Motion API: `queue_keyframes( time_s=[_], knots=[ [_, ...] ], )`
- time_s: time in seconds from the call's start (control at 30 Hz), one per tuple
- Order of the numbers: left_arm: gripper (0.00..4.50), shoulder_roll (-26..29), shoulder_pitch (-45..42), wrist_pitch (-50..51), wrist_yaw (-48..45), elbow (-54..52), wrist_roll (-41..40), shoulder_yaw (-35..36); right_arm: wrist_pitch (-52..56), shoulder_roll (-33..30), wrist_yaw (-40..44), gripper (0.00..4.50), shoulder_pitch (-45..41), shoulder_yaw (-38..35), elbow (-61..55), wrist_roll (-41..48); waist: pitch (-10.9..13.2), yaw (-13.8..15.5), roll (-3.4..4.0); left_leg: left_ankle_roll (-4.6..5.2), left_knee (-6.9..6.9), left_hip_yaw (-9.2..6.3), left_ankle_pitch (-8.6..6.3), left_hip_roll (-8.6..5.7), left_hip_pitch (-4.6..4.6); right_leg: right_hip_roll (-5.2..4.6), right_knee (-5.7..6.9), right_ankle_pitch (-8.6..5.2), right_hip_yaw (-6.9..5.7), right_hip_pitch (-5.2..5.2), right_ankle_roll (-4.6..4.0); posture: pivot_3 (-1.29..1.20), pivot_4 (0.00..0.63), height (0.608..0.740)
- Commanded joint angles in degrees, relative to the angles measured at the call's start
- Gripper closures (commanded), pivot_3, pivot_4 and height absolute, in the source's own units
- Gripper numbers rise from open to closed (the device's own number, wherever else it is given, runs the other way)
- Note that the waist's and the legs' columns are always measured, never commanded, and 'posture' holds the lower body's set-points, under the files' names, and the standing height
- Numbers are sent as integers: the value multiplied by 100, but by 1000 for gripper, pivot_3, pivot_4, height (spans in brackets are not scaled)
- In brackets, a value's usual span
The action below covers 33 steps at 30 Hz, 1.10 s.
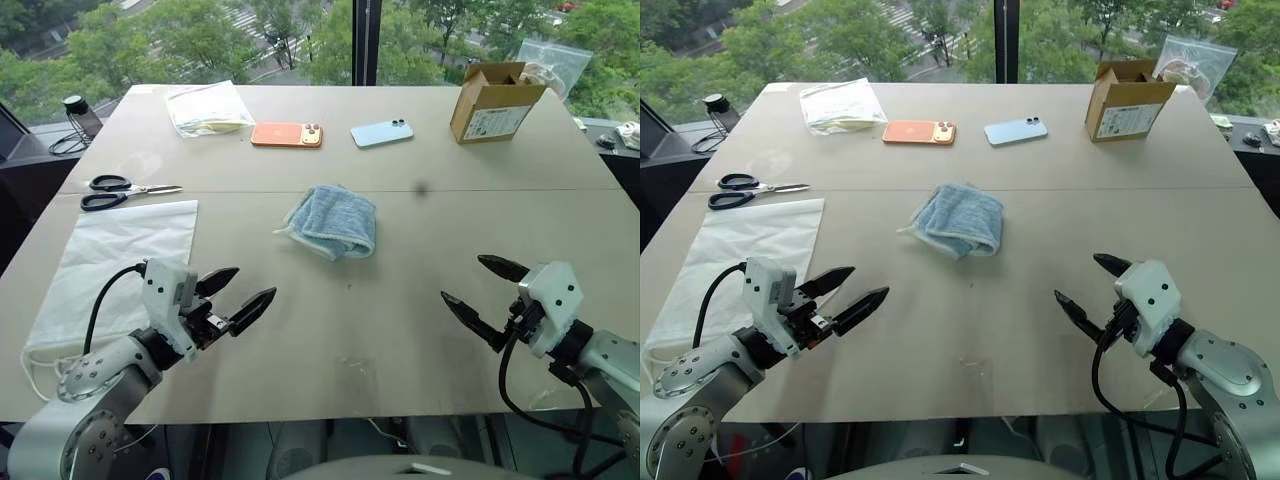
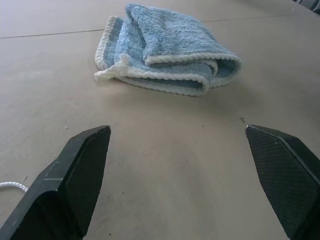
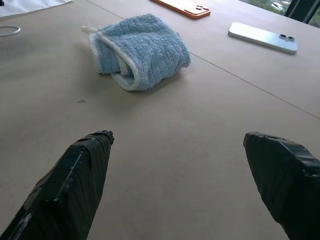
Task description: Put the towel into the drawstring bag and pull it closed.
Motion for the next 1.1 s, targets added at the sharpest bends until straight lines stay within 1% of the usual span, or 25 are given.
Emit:
queue_keyframes(
  time_s=[0.03,0.1,0.13,0.23,0.33,0.37,0.47,0.57,0.63,0.67,0.7,0.77,0.87,1.0,1.1],
  knots=[
    [46,-68,-505,-60,203,64,-26,-67,-239,119,-65,0,-280,90,-33,22,0,1,0,0,0,0,0,0,0,0,0,0,0,0,0,0,150,740],
    [46,-284,-1045,66,600,81,-92,-295,-348,313,-162,0,-611,329,205,-34,16,26,-3,1,2,-1,1,-2,5,1,1,-1,-4,5,3,0,150,740],
    [46,-370,-1172,118,731,71,-97,-341,-362,404,-211,0,-733,402,289,-50,20,25,-5,1,32,-1,1,-3,-4,7,10,0,-19,8,5,0,150,740],
    [46,-455,-1240,199,880,37,-93,-357,-395,493,-266,0,-850,516,377,-108,22,-18,-7,0,35,-13,0,0,10,6,10,0,-12,26,5,0,150,740],
    [46,-449,-1228,211,939,23,-46,-359,-369,516,-278,0,-979,659,367,-108,25,-16,-9,0,29,-9,0,-3,3,5,7,15,-4,20,-10,0,150,740],
    [46,-413,-1178,186,929,33,28,-348,-307,489,-232,0,-1064,708,325,-38,26,-17,-7,0,27,-10,0,-4,3,6,7,20,-5,19,-2,0,150,740],
    [46,-229,-923,17,900,21,464,-324,-187,252,87,0,-1220,799,173,188,28,-19,-4,0,19,-10,0,-6,3,9,7,21,-4,14,-2,0,150,740],
    [46,-187,-709,-286,989,43,905,-206,-226,-7,418,0,-1269,876,64,317,31,-7,-4,0,16,-12,0,-6,4,7,6,13,-7,14,-16,0,150,740],
    [46,-165,-424,-862,1310,288,1717,136,-317,-191,812,0,-1395,978,-15,544,32,-9,-4,0,17,-13,0,-4,4,5,6,12,-9,15,-17,0,150,740],
    [46,-76,-164,-1344,1461,445,2338,274,-400,-264,1044,0,-1487,1060,-26,648,32,-10,-5,0,17,-11,0,-4,6,4,4,12,-7,16,-18,0,150,740],
    [46,-26,19,-1685,1512,553,2718,381,-448,-303,1200,0,-1575,1129,-20,728,34,-23,-8,0,17,-10,0,-3,6,5,4,12,-6,16,-18,0,150,740],
    [46,12,394,-2271,1451,641,3170,587,-500,-321,1477,0,-1748,1272,25,903,35,-40,-9,0,15,-5,0,0,11,8,2,11,-4,15,-18,0,150,740],
    [46,-13,946,-3078,1316,782,3622,899,-462,-359,1767,0,-1966,1429,87,1132,37,12,-15,1,9,-7,-1,5,8,1,-2,12,-6,13,-20,0,150,740],
    [46,17,1905,-4616,1129,1620,4228,1521,-483,-296,1840,0,-2226,1558,231,1166,38,49,-19,1,6,-8,-1,4,1,-19,-15,12,-14,14,-20,0,150,740],
    [46,230,2267,-5692,1230,2499,4736,1835,-565,-238,1843,0,-2332,1645,392,1041,38,38,-23,2,2,-6,-2,5,2,-41,-16,12,-15,10,-20,0,150,740]
  ],
)
